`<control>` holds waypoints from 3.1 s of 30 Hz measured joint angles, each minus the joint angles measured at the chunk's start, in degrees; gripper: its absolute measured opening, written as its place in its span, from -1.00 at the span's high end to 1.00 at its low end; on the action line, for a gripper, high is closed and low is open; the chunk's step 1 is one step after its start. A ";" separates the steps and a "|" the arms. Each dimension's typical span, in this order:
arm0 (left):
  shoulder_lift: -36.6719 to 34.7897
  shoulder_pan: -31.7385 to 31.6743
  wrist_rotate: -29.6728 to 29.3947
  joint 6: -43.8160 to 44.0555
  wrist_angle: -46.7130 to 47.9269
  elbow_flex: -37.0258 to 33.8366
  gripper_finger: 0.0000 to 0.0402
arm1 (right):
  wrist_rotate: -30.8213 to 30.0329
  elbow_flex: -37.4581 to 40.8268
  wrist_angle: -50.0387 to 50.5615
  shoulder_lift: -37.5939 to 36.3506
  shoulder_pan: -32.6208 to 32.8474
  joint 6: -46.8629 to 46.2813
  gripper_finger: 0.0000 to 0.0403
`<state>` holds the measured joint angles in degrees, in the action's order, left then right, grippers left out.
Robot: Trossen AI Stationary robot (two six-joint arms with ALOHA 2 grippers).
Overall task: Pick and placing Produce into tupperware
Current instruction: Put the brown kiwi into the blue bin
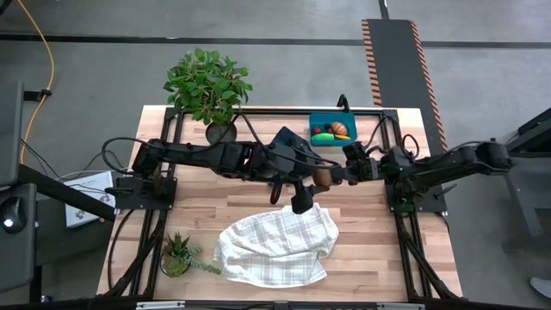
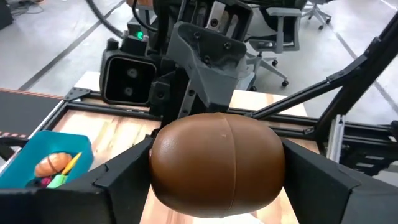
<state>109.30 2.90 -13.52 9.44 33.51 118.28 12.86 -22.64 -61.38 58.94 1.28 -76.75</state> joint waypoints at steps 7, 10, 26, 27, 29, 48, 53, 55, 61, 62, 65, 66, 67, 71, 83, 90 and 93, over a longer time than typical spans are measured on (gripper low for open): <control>0.00 0.00 1.18 0.45 0.18 0.00 -0.47 | 1.26 -2.01 -0.18 1.89 0.02 0.32 -0.39; 0.00 0.00 1.18 0.45 0.49 0.00 -0.46 | 1.44 -2.77 -0.56 2.16 0.02 0.70 -0.39; 0.00 0.00 1.53 0.45 0.80 0.00 -0.47 | 2.04 -3.12 -0.13 2.23 0.02 -0.31 -0.39; 0.00 0.00 1.55 0.45 0.78 0.00 -0.46 | 2.03 -3.12 -0.13 2.23 0.02 -0.37 -0.39; 0.00 0.00 1.55 0.45 0.80 0.00 -0.46 | 2.01 -3.12 -0.11 2.23 0.02 -0.58 -0.39; 0.00 0.00 1.53 -0.10 1.86 0.00 -0.46 | 2.33 -3.18 -2.94 4.87 0.02 -1.77 -0.39; 0.00 0.00 1.53 -0.16 1.95 0.00 -0.47 | 2.41 -3.18 -2.73 4.87 0.02 -1.86 -0.39; 0.00 0.00 1.53 -0.16 1.98 0.00 -0.47 | 2.43 -3.18 -2.71 4.87 0.02 -1.88 -0.39; 0.00 0.00 1.53 -0.16 2.00 0.00 -0.46 | 2.75 -4.33 -0.39 4.87 0.02 -1.62 -0.39; 0.00 0.00 1.53 -0.16 1.99 0.00 -0.47 | 3.25 -5.05 0.35 4.87 0.02 -1.03 -0.39; 0.00 0.00 1.53 -0.16 2.06 0.00 -0.47 | 4.09 -6.56 2.78 4.87 0.00 0.75 -0.39; 0.00 0.00 1.51 -0.17 2.08 0.00 -0.47 | 4.09 -6.61 2.80 4.87 0.00 0.85 -0.39; 0.00 0.00 1.51 -0.19 2.06 0.00 -0.46 | 4.09 -6.74 2.92 4.87 0.00 0.94 -0.39; 0.00 0.00 1.51 -0.16 2.32 0.00 -0.46 | 4.09 -6.81 3.61 4.87 0.00 1.34 -0.39; 0.00 0.00 1.98 -0.16 2.65 0.00 -0.46 | 4.05 -6.88 4.48 4.87 0.00 1.77 -0.19; 0.00 0.00 2.03 -0.19 2.72 0.00 -0.46 | 4.05 -6.88 4.50 4.87 0.01 2.00 -0.14; 0.00 0.00 2.07 -0.19 2.76 0.00 -0.48 | 4.05 -6.88 4.50 4.87 0.00 2.08 -0.14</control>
<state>109.30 2.90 -11.45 9.26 36.27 118.28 16.91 -29.52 -56.88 63.81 1.28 -74.68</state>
